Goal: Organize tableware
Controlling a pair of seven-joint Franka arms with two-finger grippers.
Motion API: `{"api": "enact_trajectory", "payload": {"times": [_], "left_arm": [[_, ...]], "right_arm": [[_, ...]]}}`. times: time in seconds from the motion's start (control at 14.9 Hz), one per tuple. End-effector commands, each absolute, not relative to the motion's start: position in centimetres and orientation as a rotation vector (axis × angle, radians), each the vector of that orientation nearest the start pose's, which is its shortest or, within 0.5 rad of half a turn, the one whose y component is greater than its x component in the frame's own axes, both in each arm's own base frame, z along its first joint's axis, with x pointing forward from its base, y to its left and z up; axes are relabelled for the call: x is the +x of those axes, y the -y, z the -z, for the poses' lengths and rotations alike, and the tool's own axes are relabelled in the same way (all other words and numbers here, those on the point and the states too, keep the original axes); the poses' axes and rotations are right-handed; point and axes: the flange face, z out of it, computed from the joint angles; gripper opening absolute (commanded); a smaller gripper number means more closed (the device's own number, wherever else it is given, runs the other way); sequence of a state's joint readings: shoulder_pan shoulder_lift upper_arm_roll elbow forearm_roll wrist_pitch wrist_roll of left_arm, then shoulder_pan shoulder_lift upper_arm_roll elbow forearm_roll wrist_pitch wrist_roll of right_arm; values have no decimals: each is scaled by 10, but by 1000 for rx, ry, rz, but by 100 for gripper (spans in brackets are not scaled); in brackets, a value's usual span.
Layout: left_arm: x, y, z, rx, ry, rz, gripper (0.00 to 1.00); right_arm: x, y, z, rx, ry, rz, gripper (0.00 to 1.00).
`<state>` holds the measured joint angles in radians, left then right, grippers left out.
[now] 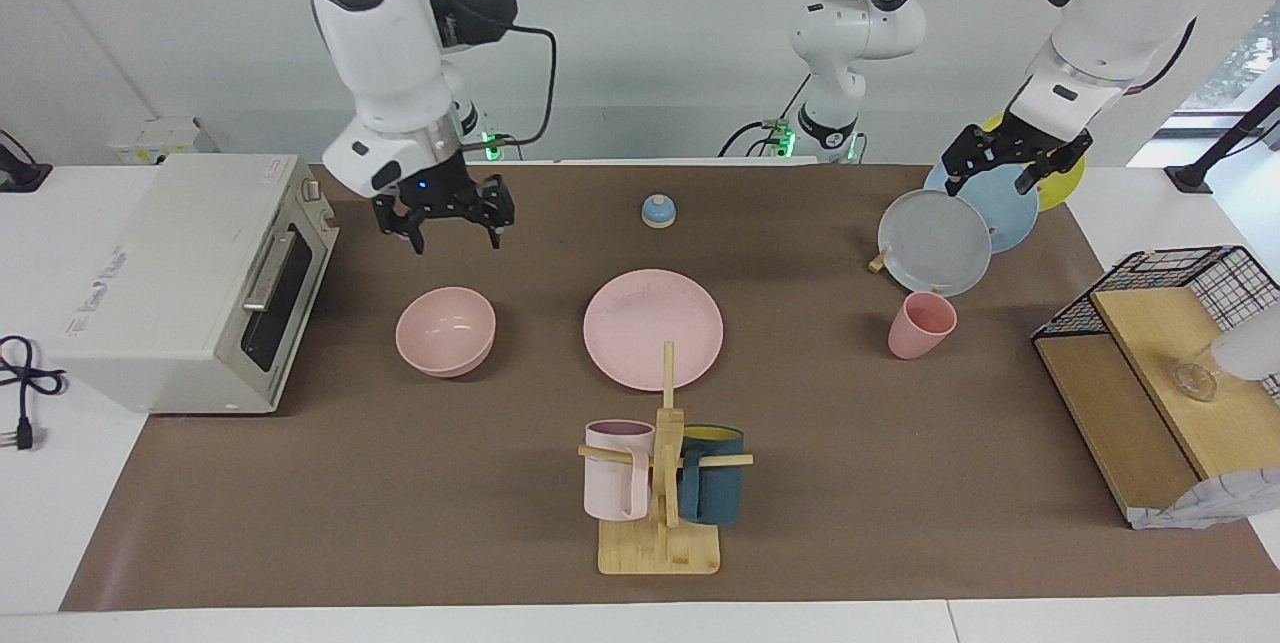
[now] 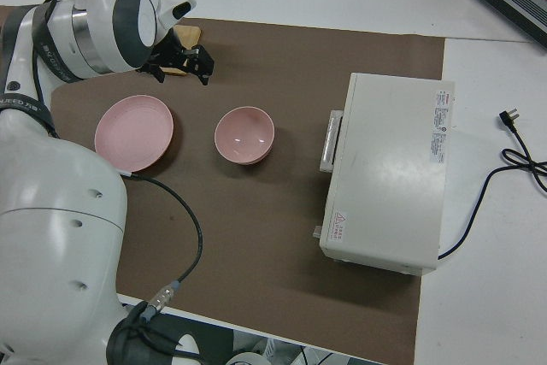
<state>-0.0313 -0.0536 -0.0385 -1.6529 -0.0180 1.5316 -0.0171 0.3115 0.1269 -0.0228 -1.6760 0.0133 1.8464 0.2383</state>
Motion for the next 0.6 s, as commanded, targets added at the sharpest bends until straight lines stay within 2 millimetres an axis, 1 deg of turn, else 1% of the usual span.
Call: {"api": "enact_trajectory", "payload": {"times": [0.0, 0.07, 0.13, 0.2, 0.27, 0.4, 0.54], "left_arm": [[528, 36, -617, -3133, -62, -86, 100], [528, 36, -618, -3133, -60, -84, 100], [528, 36, -617, -3133, -60, -89, 100], [528, 36, -618, -3133, -60, -86, 100], [528, 36, -617, -3133, -60, -89, 100], [528, 36, -617, -3134, -60, -86, 100], [528, 35, -617, -3133, -57, -84, 100]], "right_arm": [[579, -179, -456, -3106, 74, 112, 100], [575, -178, -433, -3106, 78, 132, 100], [570, -177, -416, -3111, 94, 135, 100], [566, -176, -404, -3113, 110, 129, 100], [565, -176, -399, -3113, 110, 133, 100], [561, -173, -374, -3126, 89, 72, 100], [558, -168, -357, -3137, 74, 24, 99]]}}
